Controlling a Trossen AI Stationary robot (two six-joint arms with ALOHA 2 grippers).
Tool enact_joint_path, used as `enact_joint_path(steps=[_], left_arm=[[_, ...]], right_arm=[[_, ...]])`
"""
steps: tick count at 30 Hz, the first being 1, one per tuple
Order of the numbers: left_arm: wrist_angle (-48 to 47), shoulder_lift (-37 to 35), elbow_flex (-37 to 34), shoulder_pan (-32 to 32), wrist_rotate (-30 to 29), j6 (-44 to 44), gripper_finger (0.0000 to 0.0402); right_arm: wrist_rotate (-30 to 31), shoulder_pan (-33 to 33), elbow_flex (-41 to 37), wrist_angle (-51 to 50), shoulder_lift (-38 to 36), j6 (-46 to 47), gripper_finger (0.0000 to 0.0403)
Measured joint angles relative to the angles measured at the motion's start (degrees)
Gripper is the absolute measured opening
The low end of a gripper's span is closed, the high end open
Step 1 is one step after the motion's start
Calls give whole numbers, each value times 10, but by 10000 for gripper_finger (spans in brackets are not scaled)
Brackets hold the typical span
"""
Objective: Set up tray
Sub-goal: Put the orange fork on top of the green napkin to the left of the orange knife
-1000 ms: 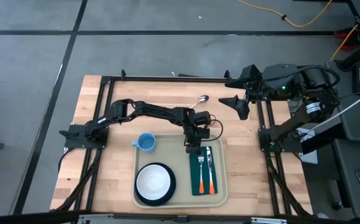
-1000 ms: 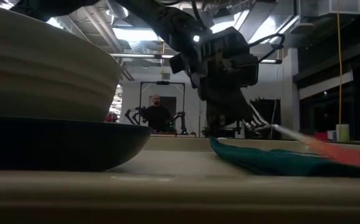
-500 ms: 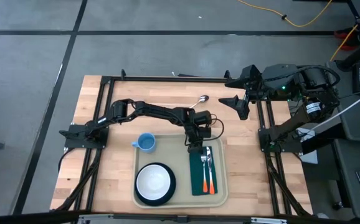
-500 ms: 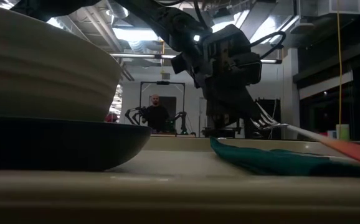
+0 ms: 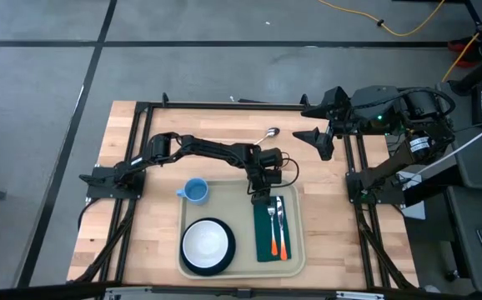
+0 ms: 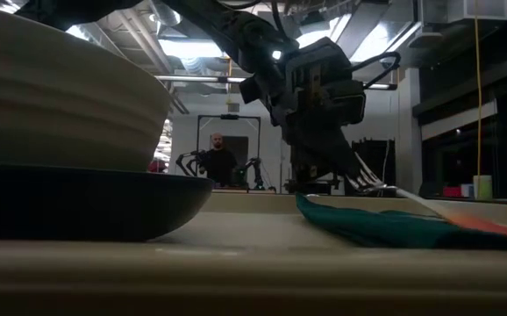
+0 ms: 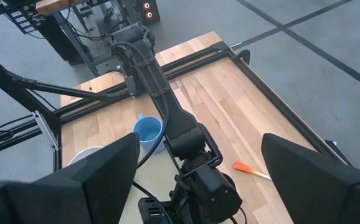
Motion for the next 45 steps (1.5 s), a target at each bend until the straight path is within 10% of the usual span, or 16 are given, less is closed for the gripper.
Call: enact_joint_path(steps=[45], left_arm=[[1,0,0,2,27,4,30]], right_arm=[[0,0,0,0,0,-7,341]])
